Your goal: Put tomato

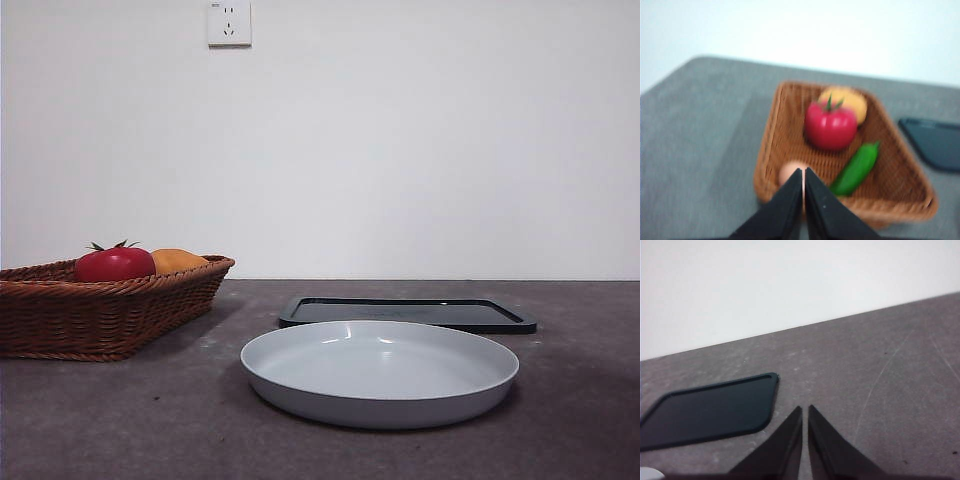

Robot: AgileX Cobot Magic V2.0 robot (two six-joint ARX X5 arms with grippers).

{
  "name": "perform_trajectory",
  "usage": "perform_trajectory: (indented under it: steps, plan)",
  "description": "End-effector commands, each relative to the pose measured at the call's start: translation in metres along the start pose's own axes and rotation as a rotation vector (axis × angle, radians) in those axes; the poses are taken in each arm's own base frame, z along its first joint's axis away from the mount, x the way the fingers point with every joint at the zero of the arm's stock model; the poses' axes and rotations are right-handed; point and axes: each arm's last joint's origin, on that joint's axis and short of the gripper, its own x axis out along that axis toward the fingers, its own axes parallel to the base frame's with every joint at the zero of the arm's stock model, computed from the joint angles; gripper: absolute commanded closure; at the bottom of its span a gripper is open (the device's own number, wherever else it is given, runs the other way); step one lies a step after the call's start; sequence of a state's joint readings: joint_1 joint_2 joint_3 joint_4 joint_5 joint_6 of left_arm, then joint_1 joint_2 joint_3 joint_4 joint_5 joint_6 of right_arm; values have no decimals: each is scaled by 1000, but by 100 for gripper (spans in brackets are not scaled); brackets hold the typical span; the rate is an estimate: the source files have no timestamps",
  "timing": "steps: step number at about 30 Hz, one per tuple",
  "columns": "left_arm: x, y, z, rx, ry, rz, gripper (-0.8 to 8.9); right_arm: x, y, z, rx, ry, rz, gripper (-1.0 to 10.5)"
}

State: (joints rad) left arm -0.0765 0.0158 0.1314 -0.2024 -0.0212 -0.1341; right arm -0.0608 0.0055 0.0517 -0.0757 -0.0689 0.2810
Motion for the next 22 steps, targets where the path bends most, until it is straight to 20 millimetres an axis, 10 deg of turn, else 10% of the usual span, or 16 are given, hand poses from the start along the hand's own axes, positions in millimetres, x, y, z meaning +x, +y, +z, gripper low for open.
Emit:
perform_trajectory:
  steps: [1, 22]
  plan:
    - [-5, -2, 18, -19, -28, -6, 806, -5, 5, 17, 59, -22, 9, 935]
    - [23, -24, 129, -56, 217, -165, 806, -4, 40, 103, 147, 350, 232, 935]
